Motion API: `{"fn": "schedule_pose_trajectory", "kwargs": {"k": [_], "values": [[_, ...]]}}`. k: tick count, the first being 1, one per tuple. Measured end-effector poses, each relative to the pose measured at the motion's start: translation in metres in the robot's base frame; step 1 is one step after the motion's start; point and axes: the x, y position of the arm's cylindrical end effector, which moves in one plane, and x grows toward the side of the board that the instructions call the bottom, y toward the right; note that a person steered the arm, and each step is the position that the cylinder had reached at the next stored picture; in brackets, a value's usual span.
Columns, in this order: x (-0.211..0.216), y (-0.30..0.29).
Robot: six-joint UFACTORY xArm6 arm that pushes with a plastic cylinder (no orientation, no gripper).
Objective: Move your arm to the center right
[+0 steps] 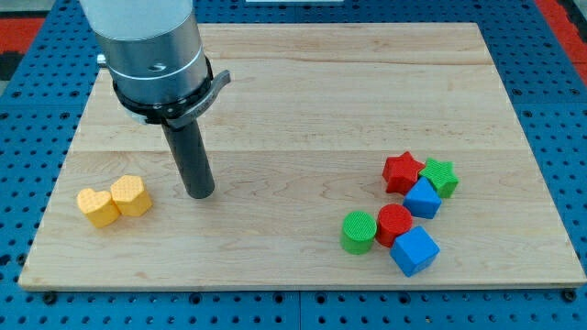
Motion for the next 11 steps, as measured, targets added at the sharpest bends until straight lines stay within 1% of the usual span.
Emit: {"fn": "schedule_pose_trajectory", "kwargs": {"k": [1, 2, 3, 4, 5, 6, 7, 8, 9, 10, 11], "values": [[-0.002, 0.023], [-0.023, 0.061], [-0.047, 0.082], [-0.079, 0.104], [-0.095, 0.122], [-0.103, 0.176], [-0.115, 0.249], [-0.106, 0.351], [-0.064, 0.383], [-0.028, 0.354], [-0.021, 0.293]]}}
